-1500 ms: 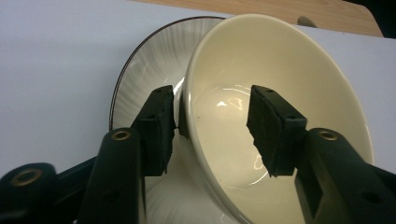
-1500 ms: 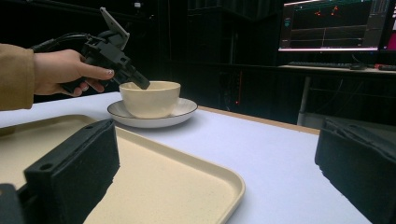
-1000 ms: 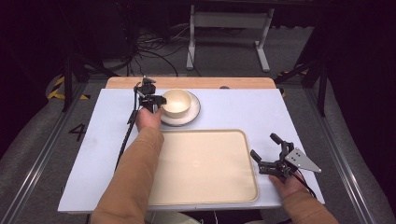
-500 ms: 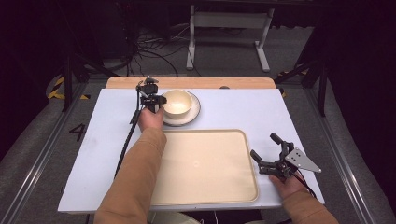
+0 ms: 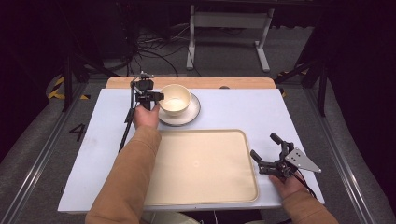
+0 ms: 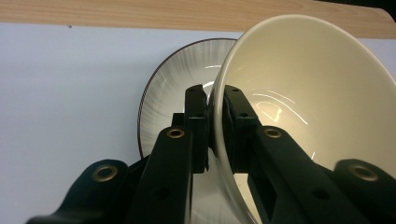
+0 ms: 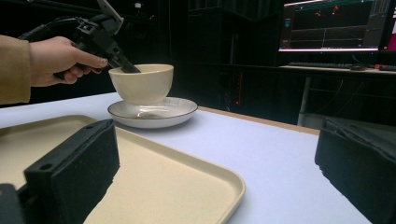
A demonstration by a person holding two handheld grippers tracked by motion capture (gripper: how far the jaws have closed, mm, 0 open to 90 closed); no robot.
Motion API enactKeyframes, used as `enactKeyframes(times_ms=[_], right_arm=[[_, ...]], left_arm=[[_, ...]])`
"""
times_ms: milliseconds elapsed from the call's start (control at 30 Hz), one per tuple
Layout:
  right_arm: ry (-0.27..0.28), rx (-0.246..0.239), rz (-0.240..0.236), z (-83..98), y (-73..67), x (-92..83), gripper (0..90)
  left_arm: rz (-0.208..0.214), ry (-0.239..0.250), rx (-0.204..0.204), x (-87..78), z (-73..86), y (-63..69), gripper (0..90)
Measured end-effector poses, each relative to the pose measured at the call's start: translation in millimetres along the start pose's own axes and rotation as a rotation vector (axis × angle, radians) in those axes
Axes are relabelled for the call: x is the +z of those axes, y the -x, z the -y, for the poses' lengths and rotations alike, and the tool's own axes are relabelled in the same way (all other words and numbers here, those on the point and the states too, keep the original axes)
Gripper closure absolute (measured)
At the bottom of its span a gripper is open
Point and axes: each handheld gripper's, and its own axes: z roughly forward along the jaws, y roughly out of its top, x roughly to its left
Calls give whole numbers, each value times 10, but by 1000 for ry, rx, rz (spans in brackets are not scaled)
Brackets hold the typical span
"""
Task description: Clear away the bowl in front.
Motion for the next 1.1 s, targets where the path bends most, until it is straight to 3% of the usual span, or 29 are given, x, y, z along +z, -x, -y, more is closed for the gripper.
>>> enactKeyframes(times_ms=[300, 733, 833, 1100], right_arm=[[0, 1, 0, 0, 0, 1, 1], [-2, 3, 1, 0, -1, 0, 1], [-2, 4, 0, 0, -2, 0, 1], [-1, 1, 1, 0, 0, 0, 1]], left_arm=[[14, 5, 39, -165, 1, 72, 824], [42, -9, 76, -390, -22, 74, 826], [44, -16, 102, -456, -24, 99, 826], [107, -67, 156, -595, 7, 167, 827]])
